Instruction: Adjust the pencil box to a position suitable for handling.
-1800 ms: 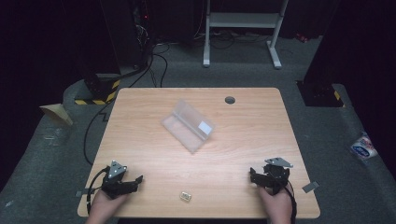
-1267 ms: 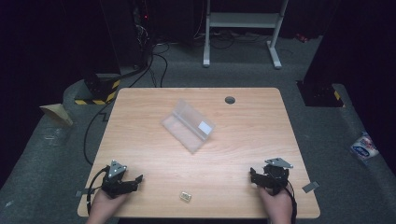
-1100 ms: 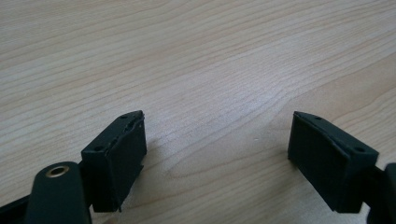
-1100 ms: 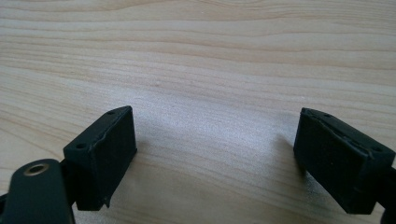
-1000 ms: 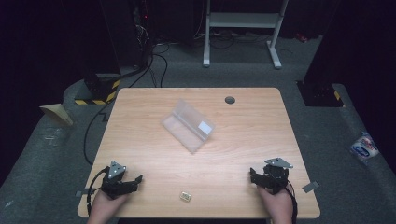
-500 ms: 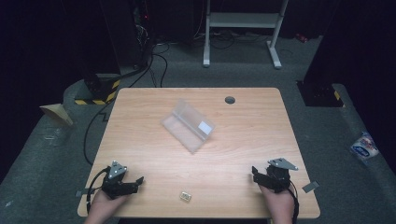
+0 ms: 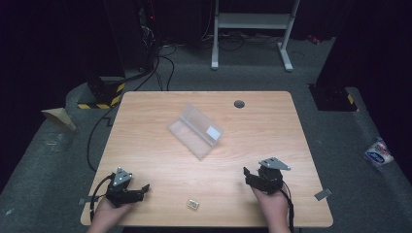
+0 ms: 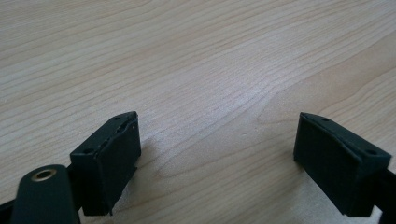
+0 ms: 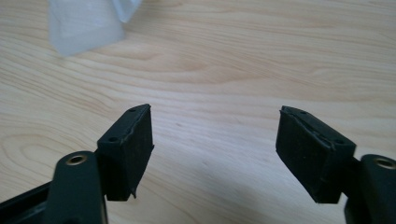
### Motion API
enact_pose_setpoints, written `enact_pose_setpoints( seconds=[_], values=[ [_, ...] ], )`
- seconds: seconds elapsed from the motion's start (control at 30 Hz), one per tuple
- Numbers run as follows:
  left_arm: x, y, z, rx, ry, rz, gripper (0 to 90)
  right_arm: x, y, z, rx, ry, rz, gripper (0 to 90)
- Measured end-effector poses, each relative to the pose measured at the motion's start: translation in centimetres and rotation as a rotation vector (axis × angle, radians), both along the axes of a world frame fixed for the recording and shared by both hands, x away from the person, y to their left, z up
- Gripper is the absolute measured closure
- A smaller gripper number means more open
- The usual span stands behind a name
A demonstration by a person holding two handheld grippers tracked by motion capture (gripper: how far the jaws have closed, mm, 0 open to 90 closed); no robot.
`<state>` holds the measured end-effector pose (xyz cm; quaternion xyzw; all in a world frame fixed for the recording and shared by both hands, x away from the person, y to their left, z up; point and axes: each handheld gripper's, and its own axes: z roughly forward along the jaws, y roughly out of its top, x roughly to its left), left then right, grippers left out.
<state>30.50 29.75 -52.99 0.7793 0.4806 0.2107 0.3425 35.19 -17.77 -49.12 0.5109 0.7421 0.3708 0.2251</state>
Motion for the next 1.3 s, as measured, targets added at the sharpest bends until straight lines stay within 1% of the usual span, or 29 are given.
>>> enact_pose_setpoints(
  seconds=[0.13,0.27,0.3,0.37,0.4,0.5,0.67,0.73,0.83,0.87,0.97,1.17,1.3],
  values=[
    [0.0,0.0,0.0,-0.003,0.001,-0.002,15.2,0.7,2.1,0.3,0.005,-0.027,0.011,33.9],
    [0.1,0.1,0.0,-0.005,0.001,-0.004,15.1,1.4,3.7,0.5,0.012,-0.024,0.031,35.9],
    [0.1,0.2,0.0,0.006,-0.004,-0.007,15.1,1.6,4.2,0.5,0.014,-0.026,0.037,35.9],
    [0.1,0.2,0.0,0.005,-0.004,-0.007,15.1,2.2,5.2,0.6,0.027,-0.018,0.042,35.7],
    [0.1,0.2,0.0,0.001,-0.003,-0.008,15.1,2.3,5.4,0.7,0.025,-0.023,0.046,35.7],
    [0.1,0.1,0.0,-0.01,0.003,-0.004,15.1,3.1,6.9,0.8,0.025,-0.025,0.057,36.8],
    [0.1,-0.1,0.0,-0.006,0.001,-0.001,15.1,4.3,8.8,0.9,0.035,-0.044,0.078,42.5],
    [0.1,-0.1,0.0,-0.006,0.001,-0.002,15.2,4.9,9.6,0.9,0.041,-0.046,0.075,43.8],
    [0.1,-0.1,0.0,-0.006,0.001,-0.003,15.2,5.8,10.5,0.9,0.046,-0.031,0.07,43.7],
    [0.2,0.0,0.0,-0.007,0.002,-0.005,15.1,6.2,10.8,0.8,0.04,-0.034,0.071,43.7],
    [0.2,0.0,0.0,-0.009,0.003,-0.007,15.2,7.2,11.7,0.6,0.041,-0.03,0.053,42.6],
    [0.2,0.0,0.0,-0.008,0.003,-0.008,15.2,9.1,13.3,-0.1,0.004,0.0,0.01,42.0],
    [0.2,0.0,0.0,-0.012,0.004,-0.009,15.1,9.9,13.6,-0.8,-0.012,0.018,-0.013,42.0]
  ],
)
